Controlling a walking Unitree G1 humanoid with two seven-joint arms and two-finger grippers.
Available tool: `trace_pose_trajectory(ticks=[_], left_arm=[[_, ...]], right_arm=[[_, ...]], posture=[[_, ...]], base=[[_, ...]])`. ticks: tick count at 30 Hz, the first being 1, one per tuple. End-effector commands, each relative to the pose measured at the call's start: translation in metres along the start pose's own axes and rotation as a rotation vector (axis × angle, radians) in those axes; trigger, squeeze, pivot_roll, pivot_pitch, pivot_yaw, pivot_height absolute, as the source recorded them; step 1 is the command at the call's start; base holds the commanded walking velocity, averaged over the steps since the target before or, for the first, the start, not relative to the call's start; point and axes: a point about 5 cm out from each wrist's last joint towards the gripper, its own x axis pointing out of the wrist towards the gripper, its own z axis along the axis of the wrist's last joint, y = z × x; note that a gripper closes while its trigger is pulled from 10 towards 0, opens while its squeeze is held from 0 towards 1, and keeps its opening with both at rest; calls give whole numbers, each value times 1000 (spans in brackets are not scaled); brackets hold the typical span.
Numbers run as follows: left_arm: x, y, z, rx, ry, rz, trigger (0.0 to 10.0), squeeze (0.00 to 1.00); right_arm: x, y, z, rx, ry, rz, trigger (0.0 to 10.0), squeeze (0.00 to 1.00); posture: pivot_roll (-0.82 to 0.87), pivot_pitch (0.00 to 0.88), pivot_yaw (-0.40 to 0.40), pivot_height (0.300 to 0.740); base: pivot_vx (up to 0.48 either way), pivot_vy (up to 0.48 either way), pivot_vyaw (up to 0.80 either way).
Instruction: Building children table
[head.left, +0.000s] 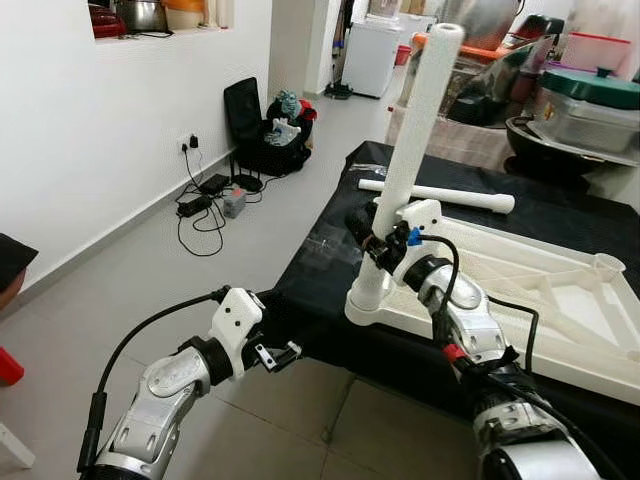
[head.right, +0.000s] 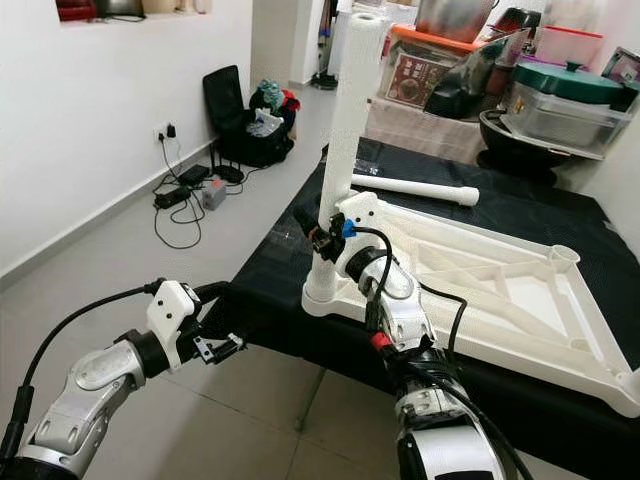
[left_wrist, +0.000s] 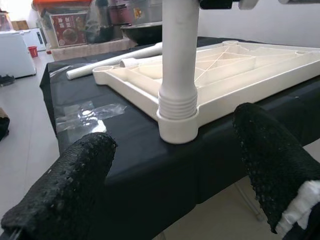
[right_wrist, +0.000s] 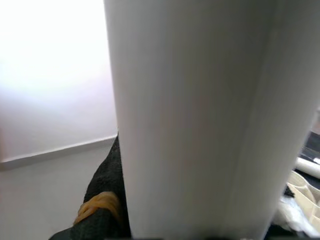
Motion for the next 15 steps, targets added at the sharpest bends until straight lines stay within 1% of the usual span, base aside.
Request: trace_pose_trajectory(ticks=[1,2,4,5,7,8,10,12,15], left_arm=[[2,-2,-2,0,5,-10,10000,0],[2,-2,-2,0,5,-10,10000,0],[3,-2,-2,-3,3,-8,10000,0],[3,-2,-2,-3,3,-8,10000,0],[4,-3,-3,-6,0,-4,10000,0],[4,-3,-3,-6,0,-4,10000,0],[3,-4,-4,-8,1,-1,10000,0],[3,-4,-4,-8,1,-1,10000,0],[2,-4,-5,-10,4,3,10000,0]], right_arm=[[-25,-17,-55,41,285,-124,10000,0],[-25,-17,-55,41,285,-124,10000,0],[-25,-18,-62,71,343,-186,10000,0],[-25,-18,-62,71,343,-186,10000,0],[-21,-16,-65,104,376,-218,10000,0],[-21,-16,-65,104,376,-218,10000,0],[-17,-11,-68,122,411,-229,10000,0],[-17,-11,-68,122,411,-229,10000,0],[-16,-8,-71,130,442,-247,10000,0]], posture=[[83,0,-133,740],[83,0,-133,740],[89,0,-143,740],[89,0,-143,740],[93,0,-147,740],[93,0,-147,740],[97,0,-152,740],[97,0,-152,740],[102,0,-161,740]], base=[[0,0,0],[0,0,0],[0,0,0],[0,0,0],[0,0,0],[0,0,0],[0,0,0],[0,0,0],[0,0,0]])
